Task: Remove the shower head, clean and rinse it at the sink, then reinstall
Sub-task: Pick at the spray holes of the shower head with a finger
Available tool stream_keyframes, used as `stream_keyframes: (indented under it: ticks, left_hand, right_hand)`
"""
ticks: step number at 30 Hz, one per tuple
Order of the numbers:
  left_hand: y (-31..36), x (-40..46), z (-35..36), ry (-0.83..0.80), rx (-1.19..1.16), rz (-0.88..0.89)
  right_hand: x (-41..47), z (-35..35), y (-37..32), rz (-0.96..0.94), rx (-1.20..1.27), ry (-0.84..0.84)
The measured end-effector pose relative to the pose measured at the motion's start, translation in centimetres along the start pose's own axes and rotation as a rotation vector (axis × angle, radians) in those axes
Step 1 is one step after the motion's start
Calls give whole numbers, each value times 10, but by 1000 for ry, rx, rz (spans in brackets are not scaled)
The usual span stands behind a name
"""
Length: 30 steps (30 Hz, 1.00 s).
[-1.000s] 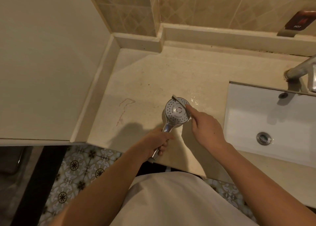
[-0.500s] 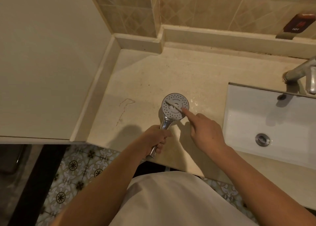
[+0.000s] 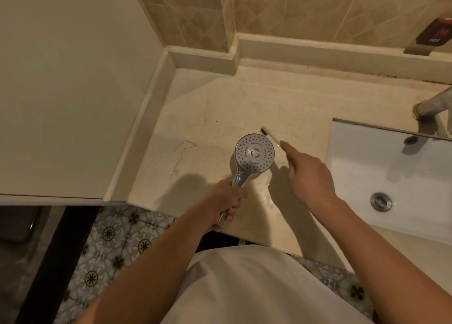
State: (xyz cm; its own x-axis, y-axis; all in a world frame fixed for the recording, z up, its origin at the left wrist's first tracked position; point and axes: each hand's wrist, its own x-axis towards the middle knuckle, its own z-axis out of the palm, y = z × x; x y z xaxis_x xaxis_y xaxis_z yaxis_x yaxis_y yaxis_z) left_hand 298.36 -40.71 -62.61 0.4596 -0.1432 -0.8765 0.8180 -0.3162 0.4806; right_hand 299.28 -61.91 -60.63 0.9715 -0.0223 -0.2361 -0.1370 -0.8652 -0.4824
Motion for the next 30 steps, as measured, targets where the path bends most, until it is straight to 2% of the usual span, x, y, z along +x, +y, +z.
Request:
stream_keyframes:
  ticks: [5, 10, 16, 22, 27, 30]
  left_hand:
    - [-2, 0, 0, -18, -7, -17]
    - [2, -1, 1, -21, -40, -33]
    - [4, -1, 2, -35, -36, -27]
    - [4, 2, -1, -9, -95, -42]
    - [0, 2, -4, -49, -90, -45]
    - [-1, 3, -3, -40, -98, -65]
  right_hand:
    - [-10, 5, -8, -64, -5, -77]
    - [-24, 24, -22, -225, -151, -85]
    - [4, 14, -7, -24, 55, 50]
    - [-21, 30, -24, -238, -77, -84]
    - [-2, 22, 3, -33, 73, -2]
    - [-7, 23, 0, -165, 1, -28]
